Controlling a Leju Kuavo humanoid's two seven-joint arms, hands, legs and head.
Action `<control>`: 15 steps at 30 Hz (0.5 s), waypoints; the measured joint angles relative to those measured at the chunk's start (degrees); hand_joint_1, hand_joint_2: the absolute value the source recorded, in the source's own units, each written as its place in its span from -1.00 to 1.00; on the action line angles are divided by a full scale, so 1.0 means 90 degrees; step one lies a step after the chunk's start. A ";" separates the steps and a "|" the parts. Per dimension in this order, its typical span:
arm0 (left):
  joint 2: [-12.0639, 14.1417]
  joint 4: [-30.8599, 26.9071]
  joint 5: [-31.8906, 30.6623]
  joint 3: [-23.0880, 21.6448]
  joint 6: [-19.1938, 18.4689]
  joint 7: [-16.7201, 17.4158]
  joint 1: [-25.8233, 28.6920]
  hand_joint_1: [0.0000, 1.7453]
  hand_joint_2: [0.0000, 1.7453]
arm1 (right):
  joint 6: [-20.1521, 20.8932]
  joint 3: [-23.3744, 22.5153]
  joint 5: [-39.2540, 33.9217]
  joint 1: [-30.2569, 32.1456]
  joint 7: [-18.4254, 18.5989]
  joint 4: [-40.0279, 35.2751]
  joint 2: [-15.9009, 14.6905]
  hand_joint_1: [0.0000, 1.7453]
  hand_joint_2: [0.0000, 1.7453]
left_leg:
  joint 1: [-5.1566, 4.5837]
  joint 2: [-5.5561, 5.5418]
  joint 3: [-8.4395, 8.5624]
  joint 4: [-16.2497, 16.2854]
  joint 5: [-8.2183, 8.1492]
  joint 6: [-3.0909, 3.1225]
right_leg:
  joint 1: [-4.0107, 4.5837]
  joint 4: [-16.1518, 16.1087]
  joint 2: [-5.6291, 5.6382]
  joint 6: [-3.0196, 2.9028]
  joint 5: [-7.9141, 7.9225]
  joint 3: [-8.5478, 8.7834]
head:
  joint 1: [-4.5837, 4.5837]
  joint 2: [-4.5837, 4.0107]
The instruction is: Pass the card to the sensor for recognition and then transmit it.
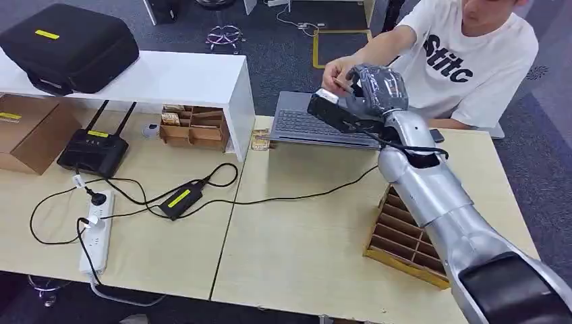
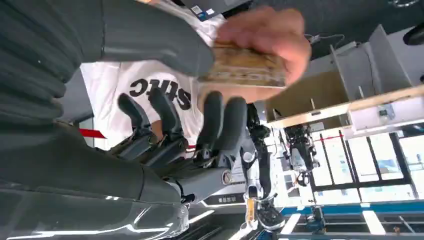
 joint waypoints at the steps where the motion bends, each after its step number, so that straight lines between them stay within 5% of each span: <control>1: 0.0000 0.0000 0.0014 0.0000 0.0000 0.0000 0.0002 -1.00 1.00 | 0.0089 0.0010 -0.0072 0.0015 -0.0096 0.0017 0.0000 -1.00 1.00 | 0.0000 0.0000 0.0000 0.0000 0.0000 0.0000 | 0.0000 -0.0001 0.0000 0.0000 0.0000 -0.0001 | -0.0002 0.0000; 8: 0.0000 0.0000 0.0236 0.0088 0.0022 -0.0036 0.0045 -1.00 1.00 | 0.0714 0.0053 -0.1040 0.0505 -0.0736 -0.0644 -0.0316 -1.00 1.00 | 0.0000 -0.0003 0.0000 0.0003 -0.0001 0.0001 | 0.0000 -0.0003 -0.0003 0.0001 -0.0001 -0.0001 | -0.0002 0.0000; 15: 0.0000 0.0000 0.0413 0.0309 0.0122 -0.0066 0.0165 -1.00 1.00 | 0.0998 -0.0178 -0.2291 0.1276 -0.1197 -0.1978 -0.1171 -1.00 1.00 | -0.0001 -0.0003 -0.0002 0.0005 -0.0008 0.0011 | 0.0000 -0.0014 -0.0005 0.0003 -0.0001 0.0002 | 0.0000 0.0000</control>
